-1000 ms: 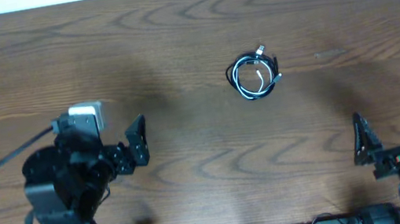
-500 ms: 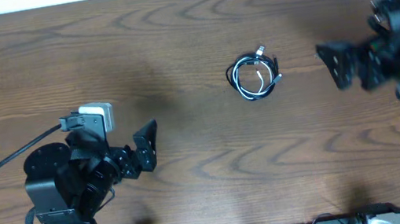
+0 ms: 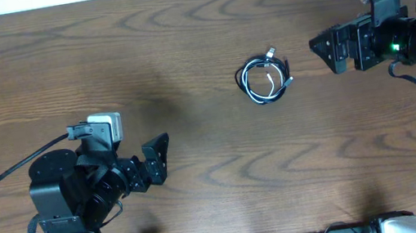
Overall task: Untangle cables
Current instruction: 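Move the left gripper forward to the tangled black and white cables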
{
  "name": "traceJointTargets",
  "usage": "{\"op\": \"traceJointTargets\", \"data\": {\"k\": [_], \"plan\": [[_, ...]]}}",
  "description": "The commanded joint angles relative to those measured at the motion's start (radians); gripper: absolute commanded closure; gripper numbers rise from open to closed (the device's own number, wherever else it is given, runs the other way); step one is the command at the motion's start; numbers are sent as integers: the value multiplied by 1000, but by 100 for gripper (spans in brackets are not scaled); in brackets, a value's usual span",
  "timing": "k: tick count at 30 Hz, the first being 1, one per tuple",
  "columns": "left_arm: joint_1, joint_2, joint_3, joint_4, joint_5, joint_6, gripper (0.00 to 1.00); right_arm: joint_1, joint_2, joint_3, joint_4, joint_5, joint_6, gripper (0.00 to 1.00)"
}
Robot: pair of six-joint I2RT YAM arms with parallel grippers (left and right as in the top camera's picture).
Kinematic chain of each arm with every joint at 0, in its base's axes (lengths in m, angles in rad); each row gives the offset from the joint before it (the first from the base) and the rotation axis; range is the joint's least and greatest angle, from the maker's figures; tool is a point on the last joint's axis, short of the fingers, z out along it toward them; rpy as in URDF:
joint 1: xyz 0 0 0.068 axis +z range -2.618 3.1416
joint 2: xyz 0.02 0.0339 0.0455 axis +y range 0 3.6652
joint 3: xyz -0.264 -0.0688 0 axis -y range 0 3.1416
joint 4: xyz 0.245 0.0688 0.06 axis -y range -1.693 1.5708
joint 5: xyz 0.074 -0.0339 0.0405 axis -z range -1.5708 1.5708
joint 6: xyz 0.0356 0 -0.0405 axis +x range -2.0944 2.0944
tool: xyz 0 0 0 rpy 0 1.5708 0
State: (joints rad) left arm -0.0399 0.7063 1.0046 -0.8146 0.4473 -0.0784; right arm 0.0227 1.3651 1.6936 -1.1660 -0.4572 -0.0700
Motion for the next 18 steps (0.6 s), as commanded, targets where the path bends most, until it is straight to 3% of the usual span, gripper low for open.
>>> {"op": "traceJointTargets", "data": {"k": [1,4,5,6,7,8,10,11,12,14,15,18], "plan": [[4,5,20,11,17,-56,2,-4,4,26,-7,-18,2,1],[4,10,20,23,17,-63,5,-3,4,26,-14,-16,2,1],[4,15,20,31,16,-63,23,-3,4,26,-17,-17,2,1],[4,24,20,41,16,-63,48,-3,4,26,-15,-13,1,1],[4,34,20,55,17,-71,57,-3,5,26,-11,-3,1,1],[4,48,20,72,17,-85,58,-3,6,26,-8,11,2,1],[4,84,20,117,17,-126,36,-3,10,26,-1,68,2,3],[4,102,20,140,18,-140,12,-3,12,26,1,98,2,20],[4,128,20,170,21,-152,2,-3,16,26,3,141,2,46],[-2,212,20,275,137,-150,2,-3,35,26,7,235,1,99],[-8,239,20,310,188,-139,2,-3,41,26,7,248,1,97],[-46,335,20,423,275,-126,2,-3,65,26,7,278,1,59]]}}
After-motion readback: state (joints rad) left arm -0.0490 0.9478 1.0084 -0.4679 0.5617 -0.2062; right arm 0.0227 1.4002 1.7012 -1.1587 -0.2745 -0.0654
